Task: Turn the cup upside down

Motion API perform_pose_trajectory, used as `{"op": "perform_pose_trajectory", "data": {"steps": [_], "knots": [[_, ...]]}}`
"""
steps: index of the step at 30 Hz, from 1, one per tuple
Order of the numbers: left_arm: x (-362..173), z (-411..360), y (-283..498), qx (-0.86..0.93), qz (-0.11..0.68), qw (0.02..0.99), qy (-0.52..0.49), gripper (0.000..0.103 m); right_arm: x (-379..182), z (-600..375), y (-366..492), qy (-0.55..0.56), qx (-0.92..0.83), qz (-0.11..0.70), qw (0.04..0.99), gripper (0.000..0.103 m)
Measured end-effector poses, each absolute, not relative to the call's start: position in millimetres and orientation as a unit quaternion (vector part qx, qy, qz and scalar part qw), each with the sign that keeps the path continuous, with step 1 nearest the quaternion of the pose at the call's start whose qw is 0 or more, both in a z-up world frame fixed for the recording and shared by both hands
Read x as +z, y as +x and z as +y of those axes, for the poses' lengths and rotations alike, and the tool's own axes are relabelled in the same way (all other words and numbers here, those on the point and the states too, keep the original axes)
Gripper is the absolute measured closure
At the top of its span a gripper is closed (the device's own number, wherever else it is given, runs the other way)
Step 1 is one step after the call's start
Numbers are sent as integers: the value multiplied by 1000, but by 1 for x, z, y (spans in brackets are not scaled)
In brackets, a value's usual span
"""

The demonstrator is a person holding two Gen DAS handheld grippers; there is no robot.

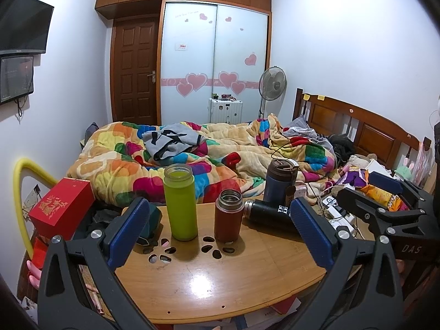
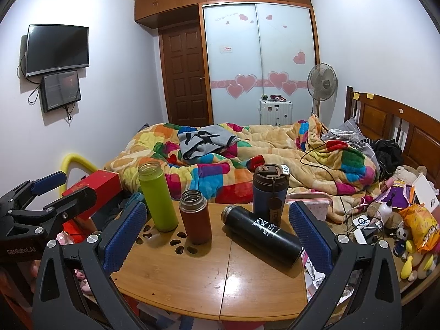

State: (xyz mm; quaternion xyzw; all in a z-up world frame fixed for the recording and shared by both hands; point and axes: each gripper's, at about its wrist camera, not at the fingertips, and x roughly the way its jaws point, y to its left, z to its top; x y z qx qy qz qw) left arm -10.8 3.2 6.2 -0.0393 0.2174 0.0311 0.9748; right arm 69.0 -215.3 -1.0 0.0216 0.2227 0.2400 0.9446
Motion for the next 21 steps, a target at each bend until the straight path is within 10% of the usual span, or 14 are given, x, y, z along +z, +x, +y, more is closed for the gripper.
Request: {"op": "perform_pose_trajectory", "data": {"steps": [21], "knots": [[7, 1, -10, 27, 220, 974, -40, 0, -1, -214, 69, 20, 241, 221, 945, 0]]}}
